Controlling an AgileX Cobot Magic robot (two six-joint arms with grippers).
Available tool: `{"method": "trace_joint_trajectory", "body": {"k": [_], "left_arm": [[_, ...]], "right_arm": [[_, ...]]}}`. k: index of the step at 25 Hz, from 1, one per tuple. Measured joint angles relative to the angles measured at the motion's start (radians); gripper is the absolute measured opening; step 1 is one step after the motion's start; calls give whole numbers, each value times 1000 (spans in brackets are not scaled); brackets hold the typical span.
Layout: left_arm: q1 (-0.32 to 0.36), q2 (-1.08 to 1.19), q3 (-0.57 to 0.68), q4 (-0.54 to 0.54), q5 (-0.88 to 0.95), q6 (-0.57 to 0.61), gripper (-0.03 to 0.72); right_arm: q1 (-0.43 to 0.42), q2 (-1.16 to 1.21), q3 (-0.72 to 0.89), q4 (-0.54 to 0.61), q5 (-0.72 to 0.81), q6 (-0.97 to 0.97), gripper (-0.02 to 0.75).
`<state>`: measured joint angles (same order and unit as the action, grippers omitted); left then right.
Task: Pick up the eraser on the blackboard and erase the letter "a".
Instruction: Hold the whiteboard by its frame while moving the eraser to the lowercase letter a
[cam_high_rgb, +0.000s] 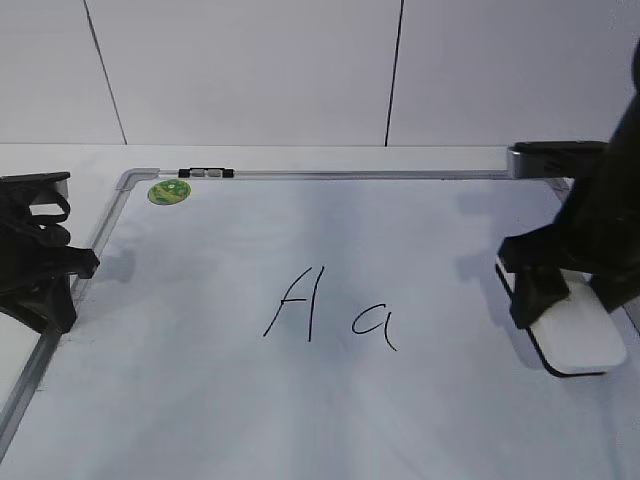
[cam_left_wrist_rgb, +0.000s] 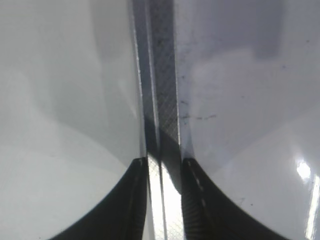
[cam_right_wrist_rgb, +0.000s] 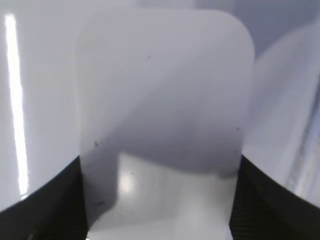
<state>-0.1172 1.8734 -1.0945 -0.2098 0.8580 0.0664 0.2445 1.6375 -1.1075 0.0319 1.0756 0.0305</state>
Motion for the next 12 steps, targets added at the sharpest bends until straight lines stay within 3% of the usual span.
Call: {"method": "trace_joint_trajectory", "body": {"k": [12], "left_arm": [[0,0,0,0,4,-4,164]], "right_arm": [[233,282,-342,-80,101,42,526]]}}
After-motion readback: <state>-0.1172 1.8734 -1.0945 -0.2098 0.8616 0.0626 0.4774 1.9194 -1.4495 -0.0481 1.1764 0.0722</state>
